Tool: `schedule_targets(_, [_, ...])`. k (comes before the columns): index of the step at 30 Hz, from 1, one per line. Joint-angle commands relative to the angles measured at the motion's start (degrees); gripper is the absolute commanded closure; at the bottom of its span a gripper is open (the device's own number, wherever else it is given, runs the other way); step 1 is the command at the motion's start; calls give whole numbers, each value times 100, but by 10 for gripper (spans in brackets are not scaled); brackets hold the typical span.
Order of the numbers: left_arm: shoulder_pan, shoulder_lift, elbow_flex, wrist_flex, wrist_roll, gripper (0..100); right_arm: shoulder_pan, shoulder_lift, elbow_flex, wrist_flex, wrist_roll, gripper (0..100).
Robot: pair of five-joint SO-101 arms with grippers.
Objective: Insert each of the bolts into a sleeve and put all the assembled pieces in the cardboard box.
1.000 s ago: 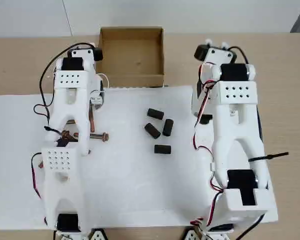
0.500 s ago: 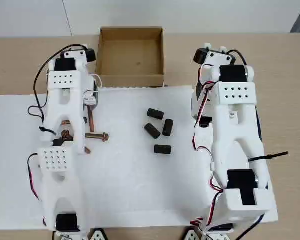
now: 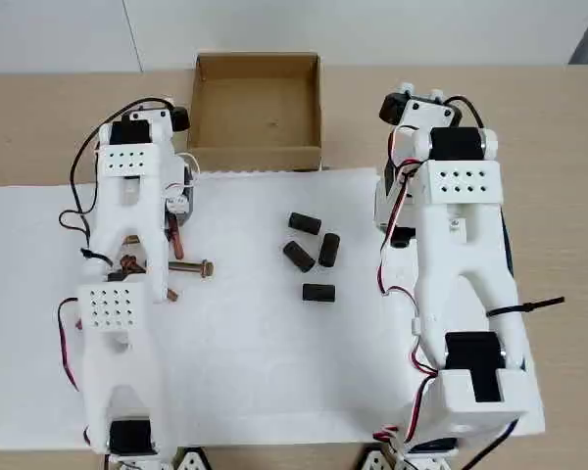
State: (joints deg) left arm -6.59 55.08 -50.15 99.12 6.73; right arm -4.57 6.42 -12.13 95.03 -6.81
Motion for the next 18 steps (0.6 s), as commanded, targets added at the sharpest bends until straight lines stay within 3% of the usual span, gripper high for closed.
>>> schedule_targets(1, [-35, 105, 13, -35, -18, 984, 40, -321, -53, -84, 35, 995])
schedule_targets(8, [-26, -79, -66, 97, -9, 994, 40, -356, -62, -84, 18, 995])
schedule_targets(18, [325, -1873, 92, 132, 9, 994, 40, -1182, -246, 22, 26, 995])
